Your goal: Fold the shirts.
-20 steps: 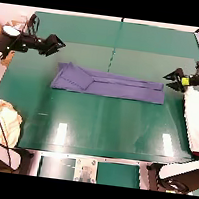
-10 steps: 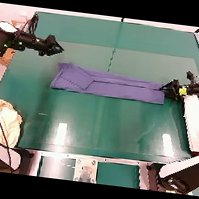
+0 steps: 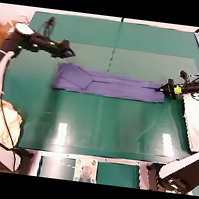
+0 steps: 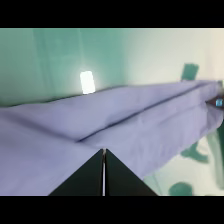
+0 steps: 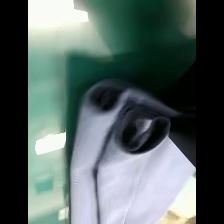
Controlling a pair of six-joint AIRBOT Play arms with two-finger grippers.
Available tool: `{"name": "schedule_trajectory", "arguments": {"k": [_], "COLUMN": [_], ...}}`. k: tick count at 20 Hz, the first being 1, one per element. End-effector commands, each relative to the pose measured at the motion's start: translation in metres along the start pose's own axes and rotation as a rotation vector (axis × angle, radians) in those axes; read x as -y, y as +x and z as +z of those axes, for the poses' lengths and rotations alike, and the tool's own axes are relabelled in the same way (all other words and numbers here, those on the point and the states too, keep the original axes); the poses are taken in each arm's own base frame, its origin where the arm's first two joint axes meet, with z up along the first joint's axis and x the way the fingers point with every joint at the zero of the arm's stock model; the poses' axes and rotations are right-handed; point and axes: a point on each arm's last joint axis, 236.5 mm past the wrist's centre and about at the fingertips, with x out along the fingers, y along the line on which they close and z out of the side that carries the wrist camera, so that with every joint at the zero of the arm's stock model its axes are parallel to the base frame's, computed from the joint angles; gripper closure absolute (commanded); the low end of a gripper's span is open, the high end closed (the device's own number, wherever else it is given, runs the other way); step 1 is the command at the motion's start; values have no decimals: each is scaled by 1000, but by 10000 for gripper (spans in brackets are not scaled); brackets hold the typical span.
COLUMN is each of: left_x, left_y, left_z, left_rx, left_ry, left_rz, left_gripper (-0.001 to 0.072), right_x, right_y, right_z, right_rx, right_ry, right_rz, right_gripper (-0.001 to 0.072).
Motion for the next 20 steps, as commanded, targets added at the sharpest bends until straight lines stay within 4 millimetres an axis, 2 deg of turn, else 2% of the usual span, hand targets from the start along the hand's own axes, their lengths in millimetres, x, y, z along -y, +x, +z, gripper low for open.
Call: {"name": "schedule_trajectory", "arguments": {"k": [1, 4, 6, 8, 11, 13, 16, 18, 20], "left_x": [39, 72, 98, 121, 144, 153, 157, 159, 157], "left_y": [60, 134, 176, 210, 246, 263, 274, 265, 242], "left_z": [-17, -63, -87, -109, -140, -152, -153, -147, -133], "left_rx": [2, -53, -43, -35, -60, -74, -89, -107, -142], "left_ry": [104, 127, 81, 39, 39, 2, -47, -70, -69], "left_rz": [15, -13, -61, -103, -132, -150, -174, -198, -225], "left_gripper": [681, 681, 681, 681, 681, 682, 681, 681, 682], "right_x": [-63, -120, -158, -193, -237, -256, -264, -265, -267], "right_y": [-45, -90, -115, -131, -149, -152, -145, -143, -143], "right_z": [-14, -25, -34, -47, -61, -69, -74, -74, -74], "right_rx": [-17, 38, 79, 95, 141, 147, 129, 127, 131], "right_ry": [-125, -267, -347, -409, -511, -550, -568, -572, -569], "right_rz": [56, 40, 51, 86, 134, 166, 169, 170, 172], "right_gripper": [694, 694, 694, 694, 694, 694, 693, 694, 693]}}
